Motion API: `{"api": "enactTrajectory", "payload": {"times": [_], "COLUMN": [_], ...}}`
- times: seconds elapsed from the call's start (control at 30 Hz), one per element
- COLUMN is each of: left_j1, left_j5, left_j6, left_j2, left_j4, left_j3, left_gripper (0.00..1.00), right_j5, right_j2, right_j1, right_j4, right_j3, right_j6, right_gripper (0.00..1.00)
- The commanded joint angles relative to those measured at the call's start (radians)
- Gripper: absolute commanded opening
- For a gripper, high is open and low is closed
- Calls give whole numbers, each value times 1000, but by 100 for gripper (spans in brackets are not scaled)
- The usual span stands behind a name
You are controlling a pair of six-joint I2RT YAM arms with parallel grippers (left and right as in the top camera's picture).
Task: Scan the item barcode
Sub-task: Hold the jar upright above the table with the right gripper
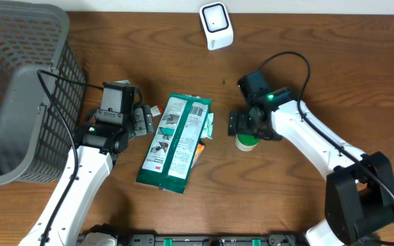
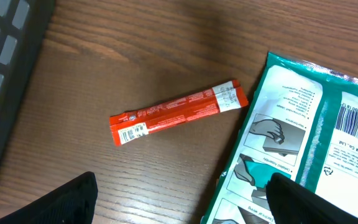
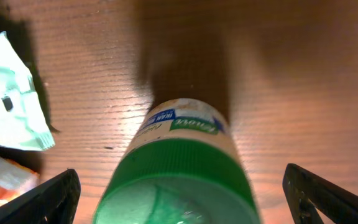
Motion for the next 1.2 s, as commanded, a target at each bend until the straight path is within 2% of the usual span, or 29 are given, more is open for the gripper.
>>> {"api": "enactTrajectory", "payload": {"times": [0.0, 0.17, 0.3, 0.37, 0.43, 0.6, 0.67, 0.73, 0.9, 0.97, 1.03, 1.1, 1.17], "left_j1": [5, 5, 5, 5, 5, 5, 5, 5, 5, 5, 5, 5, 5], "left_j5": [-3, -3, -3, -3, -3, -3, -3, -3, -3, -3, -3, -3, -3], "left_j6": [-5, -6, -6, -6, -5, -5, -6, -5, -5, -6, -6, -5, -6], "left_j2": [4, 4, 4, 4, 4, 4, 4, 4, 4, 4, 4, 4, 4], "left_j4": [0, 0, 1, 0, 0, 0, 0, 0, 0, 0, 0, 0, 0], "left_j3": [19, 19, 19, 19, 19, 19, 19, 19, 19, 19, 19, 19, 19], "left_gripper": [88, 88, 88, 88, 88, 88, 88, 88, 88, 88, 88, 88, 88], "right_j5": [-21, -21, -21, -21, -21, -21, -21, -21, -41, -63, -95, -112, -94], "right_j2": [6, 6, 6, 6, 6, 6, 6, 6, 6, 6, 6, 6, 6], "right_j1": [-8, -7, -6, -6, -6, -6, -6, -6, -6, -6, -6, -6, -7], "right_j4": [0, -27, -47, -58, -59, -60, -51, -40, -19, -21, -19, -9, -3], "right_j3": [36, 36, 35, 34, 28, 23, 23, 23, 23, 23, 23, 23, 23], "right_j6": [-211, -455, -550, -562, -562, -551, -476, -334, 142, 290, 368, 383, 361], "right_gripper": [99, 98, 93, 84, 69, 50, 40, 40, 41, 46, 47, 55, 80]}}
